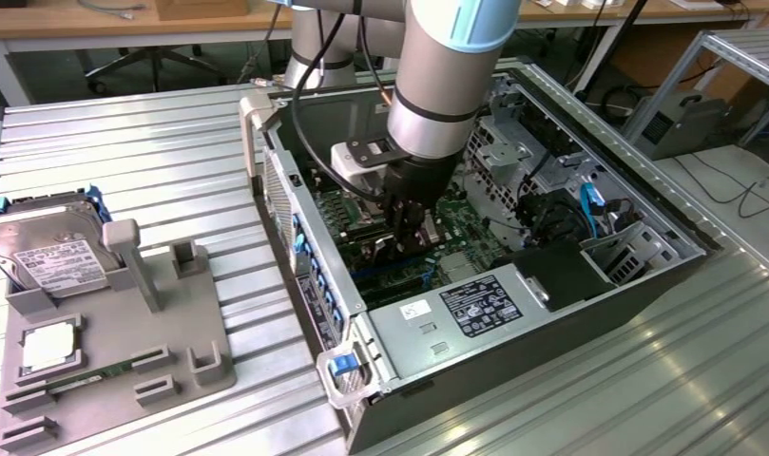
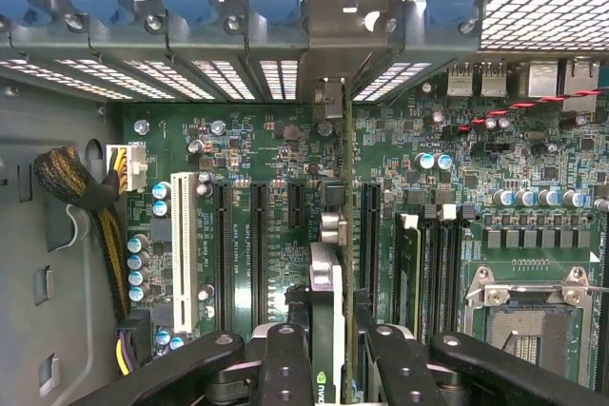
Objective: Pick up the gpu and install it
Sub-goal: 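Insert the gpu into the slot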
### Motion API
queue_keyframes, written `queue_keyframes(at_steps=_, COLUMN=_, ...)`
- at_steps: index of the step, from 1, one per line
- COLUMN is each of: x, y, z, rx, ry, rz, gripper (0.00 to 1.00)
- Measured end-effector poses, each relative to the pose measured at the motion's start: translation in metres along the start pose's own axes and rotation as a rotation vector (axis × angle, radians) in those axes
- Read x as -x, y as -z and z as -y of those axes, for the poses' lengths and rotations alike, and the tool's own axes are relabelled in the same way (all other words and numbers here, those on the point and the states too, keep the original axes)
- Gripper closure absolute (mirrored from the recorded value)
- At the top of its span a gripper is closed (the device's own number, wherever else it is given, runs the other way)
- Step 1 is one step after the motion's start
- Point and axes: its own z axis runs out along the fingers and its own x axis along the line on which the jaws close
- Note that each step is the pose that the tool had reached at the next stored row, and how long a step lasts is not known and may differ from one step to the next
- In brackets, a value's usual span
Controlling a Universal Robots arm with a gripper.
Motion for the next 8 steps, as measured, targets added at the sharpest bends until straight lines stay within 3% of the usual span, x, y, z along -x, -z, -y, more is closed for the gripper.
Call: queue_keyframes(at_steps=8, x=0.0000, y=0.0000, z=0.0000, rx=0.0000, ry=0.000, rz=0.0000, gripper=0.73)
